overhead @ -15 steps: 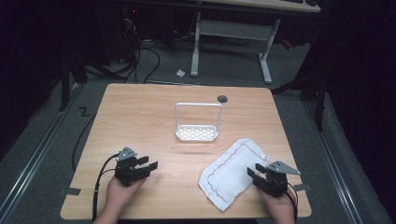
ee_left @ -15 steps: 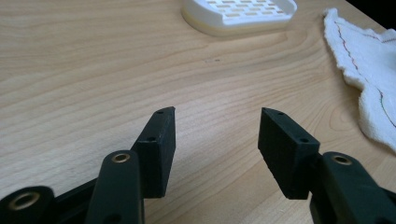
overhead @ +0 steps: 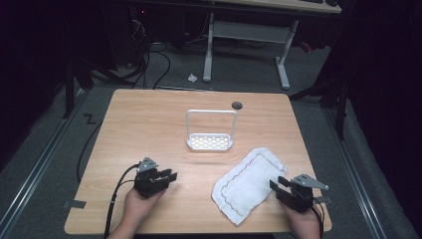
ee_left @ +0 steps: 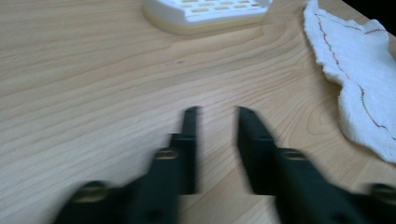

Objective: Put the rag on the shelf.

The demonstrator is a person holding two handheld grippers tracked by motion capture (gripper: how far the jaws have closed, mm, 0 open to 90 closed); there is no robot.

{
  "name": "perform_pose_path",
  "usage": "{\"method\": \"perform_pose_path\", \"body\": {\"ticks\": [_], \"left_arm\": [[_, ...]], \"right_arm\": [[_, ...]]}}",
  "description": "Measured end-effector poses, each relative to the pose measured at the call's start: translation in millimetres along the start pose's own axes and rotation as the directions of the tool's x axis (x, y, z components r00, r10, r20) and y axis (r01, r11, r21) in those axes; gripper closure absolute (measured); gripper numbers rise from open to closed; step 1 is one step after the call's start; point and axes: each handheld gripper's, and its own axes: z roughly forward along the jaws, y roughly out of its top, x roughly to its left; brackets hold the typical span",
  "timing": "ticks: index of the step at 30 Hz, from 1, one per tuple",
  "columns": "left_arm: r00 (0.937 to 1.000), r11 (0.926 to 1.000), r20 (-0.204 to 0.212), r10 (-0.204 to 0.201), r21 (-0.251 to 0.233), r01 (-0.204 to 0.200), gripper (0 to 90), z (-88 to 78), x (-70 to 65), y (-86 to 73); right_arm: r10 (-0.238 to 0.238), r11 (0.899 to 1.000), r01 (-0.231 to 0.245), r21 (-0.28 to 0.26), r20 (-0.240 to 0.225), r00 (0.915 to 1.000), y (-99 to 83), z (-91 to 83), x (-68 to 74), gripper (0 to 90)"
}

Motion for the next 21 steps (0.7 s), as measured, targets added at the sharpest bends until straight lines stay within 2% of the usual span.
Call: {"method": "perform_pose_path", "body": {"ticks": [1, 2, 4, 6, 10, 11, 13, 14, 15, 16, 18, 19, 20, 21], "left_arm": [[1.0, 0.9999, 0.004, 0.006, 0.013, -0.006, 87.5, 5.2, -3.7, 2.4], [0.9996, 0.9997, 0.028, 0.008, 0.023, -0.009, 89.9, 11.0, -7.4, 5.5], [0.9977, 0.9991, 0.059, 0.032, 0.026, -0.034, 89.9, 24.0, -21.4, 13.9], [0.9915, 0.9981, 0.118, 0.054, 0.021, -0.057, 89.9, 39.8, -41.8, 24.5], [0.9666, 0.987, 0.211, 0.146, 0.034, -0.157, 89.1, 73.0, -88.9, 40.0], [0.9606, 0.9819, 0.222, 0.167, 0.051, -0.182, 88.8, 81.1, -97.9, 41.4], [0.9514, 0.9636, 0.211, 0.224, 0.098, -0.249, 89.6, 94.8, -110.2, 40.4], [0.9454, 0.9457, 0.207, 0.252, 0.155, -0.286, 89.8, 103.0, -114.4, 35.9], [0.9454, 0.9457, 0.207, 0.252, 0.155, -0.286, 89.8, 103.0, -114.4, 35.9], [0.9412, 0.9412, 0.208, 0.266, 0.154, -0.3, 89.8, 102.8, -114.5, 32.8], [0.9396, 0.941, 0.213, 0.268, 0.151, -0.303, 89.8, 97.3, -112.2, 29.0], [0.9383, 0.9392, 0.213, 0.272, 0.153, -0.307, 89.8, 88.9, -108.6, 24.4], [0.9383, 0.9392, 0.213, 0.272, 0.153, -0.307, 89.8, 88.9, -108.6, 24.4], [0.9387, 0.9392, 0.214, 0.27, 0.157, -0.306, 89.8, 78.2, -103.1, 18.8]], "right_arm": [[-0.003, 1.0, 0.003, 0.003, 0.0, 1.0, 0.1, 0.6, -0.1, 57.3], [-0.005, 1.0, 0.005, 0.005, -0.002, 1.0, 0.2, 1.0, 0.3, 57.6], [-0.011, 1.0, 0.011, 0.005, -0.004, 0.9999, 0.4, 0.9, 1.6, 58.1], [-0.013, 1.0, 0.013, 0.003, -0.007, 0.9999, 0.5, 0.9, 2.0, 58.2], [-0.011, 1.0, 0.011, 0.016, -0.003, 0.9999, -0.6, 2.0, 2.3, 58.1], [-0.011, 1.0, 0.011, 0.016, -0.004, 0.9999, -0.9, 1.9, 1.9, 58.1], [-0.01, 1.0, 0.01, 0.013, -0.004, 0.9999, -1.7, 1.0, 0.5, 58.4], [-0.009, 1.0, 0.009, 0.013, -0.006, 0.9999, -1.8, 0.7, 0.2, 58.4], [-0.007, 1.0, 0.007, 0.011, -0.008, 0.9999, -2.0, 0.5, 0.0, 58.4], [-0.006, 1.0, 0.006, 0.011, -0.011, 0.9999, -2.1, 0.3, -0.1, 58.4], [-0.006, 1.0, 0.006, 0.012, -0.012, 0.9999, -2.3, 0.3, -0.2, 58.4], [-0.009, 1.0, 0.009, 0.013, -0.016, 0.9998, -2.4, 0.7, -0.2, 58.4], [-0.009, 1.0, 0.009, 0.013, -0.016, 0.9998, -2.4, 0.7, -0.2, 58.4], [-0.009, 1.0, 0.01, 0.016, -0.019, 0.9998, -2.5, 1.5, 0.4, 58.3]]}}
